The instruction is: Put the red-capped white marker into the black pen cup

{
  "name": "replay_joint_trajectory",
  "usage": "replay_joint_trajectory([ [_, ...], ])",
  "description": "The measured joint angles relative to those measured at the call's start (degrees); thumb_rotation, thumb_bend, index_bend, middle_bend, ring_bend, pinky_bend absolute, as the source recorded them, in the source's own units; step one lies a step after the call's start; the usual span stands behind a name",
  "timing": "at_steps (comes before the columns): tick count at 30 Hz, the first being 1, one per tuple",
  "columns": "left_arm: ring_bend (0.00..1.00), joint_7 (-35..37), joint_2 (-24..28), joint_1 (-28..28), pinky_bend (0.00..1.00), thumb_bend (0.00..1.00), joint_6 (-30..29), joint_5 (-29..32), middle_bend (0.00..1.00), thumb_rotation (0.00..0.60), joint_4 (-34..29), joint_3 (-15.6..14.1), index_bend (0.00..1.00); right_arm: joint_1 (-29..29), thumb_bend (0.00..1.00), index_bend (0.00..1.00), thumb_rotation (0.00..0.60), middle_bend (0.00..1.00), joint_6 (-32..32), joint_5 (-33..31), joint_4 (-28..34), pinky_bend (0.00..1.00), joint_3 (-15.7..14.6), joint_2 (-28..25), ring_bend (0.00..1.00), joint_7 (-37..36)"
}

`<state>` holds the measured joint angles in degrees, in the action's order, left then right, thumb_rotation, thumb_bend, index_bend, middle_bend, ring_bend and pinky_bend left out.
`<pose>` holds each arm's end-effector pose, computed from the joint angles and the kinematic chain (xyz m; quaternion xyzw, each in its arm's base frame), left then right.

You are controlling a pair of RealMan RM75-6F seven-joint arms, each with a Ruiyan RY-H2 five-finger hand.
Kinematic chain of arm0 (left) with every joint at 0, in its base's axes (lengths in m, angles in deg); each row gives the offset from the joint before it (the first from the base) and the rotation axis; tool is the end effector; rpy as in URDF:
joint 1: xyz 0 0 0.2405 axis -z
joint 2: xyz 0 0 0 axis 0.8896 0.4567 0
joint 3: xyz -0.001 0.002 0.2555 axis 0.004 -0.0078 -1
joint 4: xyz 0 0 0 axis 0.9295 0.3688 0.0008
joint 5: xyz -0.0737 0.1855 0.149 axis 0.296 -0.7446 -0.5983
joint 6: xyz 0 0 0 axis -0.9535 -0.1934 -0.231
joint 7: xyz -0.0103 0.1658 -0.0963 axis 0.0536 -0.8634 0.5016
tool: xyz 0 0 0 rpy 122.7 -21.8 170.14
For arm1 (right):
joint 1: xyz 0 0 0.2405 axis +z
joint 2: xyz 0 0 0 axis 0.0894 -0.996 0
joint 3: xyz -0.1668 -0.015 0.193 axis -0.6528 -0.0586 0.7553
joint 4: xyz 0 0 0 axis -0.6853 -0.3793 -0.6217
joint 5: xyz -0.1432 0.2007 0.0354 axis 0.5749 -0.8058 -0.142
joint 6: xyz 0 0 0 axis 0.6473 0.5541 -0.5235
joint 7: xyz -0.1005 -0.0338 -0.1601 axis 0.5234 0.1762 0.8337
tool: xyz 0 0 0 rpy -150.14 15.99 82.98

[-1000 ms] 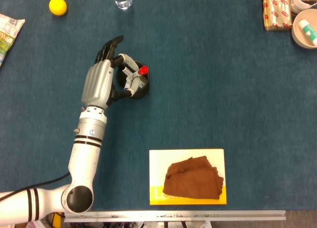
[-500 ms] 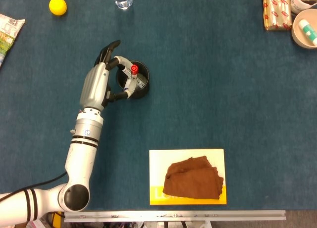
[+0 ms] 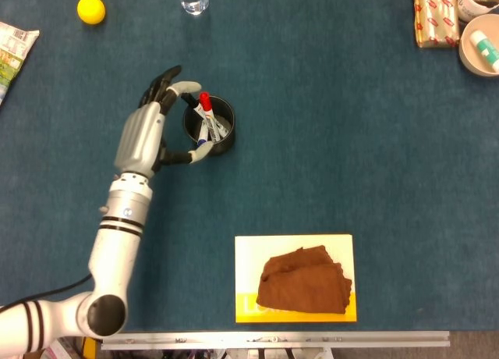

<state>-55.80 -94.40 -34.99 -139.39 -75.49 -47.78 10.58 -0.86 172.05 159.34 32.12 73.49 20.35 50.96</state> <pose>-0.1238 0.3356 -0.0529 -0.4921 -0.6040 -0.5096 0.3651 -0.3118 -0.2238 0.1233 0.6165 -0.3815 0.3794 0.5749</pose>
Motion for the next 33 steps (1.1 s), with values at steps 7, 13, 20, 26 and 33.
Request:
replay_joint_trajectory([
  [7, 0.00, -3.7, 8.9, -0.7, 0.09, 0.16, 0.5, -6.4, 0.07, 0.600, -1.9, -3.5, 0.32, 0.0, 0.00, 0.29, 0.600, 0.23, 0.0, 0.2, 0.0, 0.20, -0.1, 0.1, 0.09, 0.4],
  [13, 0.00, -5.4, 16.3, -2.3, 0.10, 0.16, -2.6, -15.6, 0.09, 0.600, -1.8, -6.1, 0.35, 0.1, 0.00, 0.29, 0.600, 0.23, -0.4, 0.1, -0.1, 0.20, -0.2, 0.4, 0.09, 1.2],
  [20, 0.00, -4.6, 26.2, -5.3, 0.14, 0.16, -5.5, -24.9, 0.12, 0.600, -1.1, -10.8, 0.37, 0.2, 0.00, 0.29, 0.600, 0.23, -0.9, 0.0, -0.2, 0.20, -0.4, 0.8, 0.09, 2.3],
  [26, 0.04, -4.7, 31.3, -9.6, 0.17, 0.16, -9.6, -32.5, 0.16, 0.600, 1.0, -16.4, 0.39, 0.2, 0.00, 0.29, 0.600, 0.23, -1.2, -0.2, -0.2, 0.20, -0.5, 1.0, 0.09, 3.1],
  [33, 0.06, -1.9, 32.1, -15.8, 0.18, 0.16, -16.4, -33.9, 0.20, 0.600, 4.0, -18.9, 0.43, 0.0, 0.00, 0.29, 0.600, 0.23, -1.0, -0.5, 0.0, 0.20, -0.6, 1.1, 0.09, 4.4],
])
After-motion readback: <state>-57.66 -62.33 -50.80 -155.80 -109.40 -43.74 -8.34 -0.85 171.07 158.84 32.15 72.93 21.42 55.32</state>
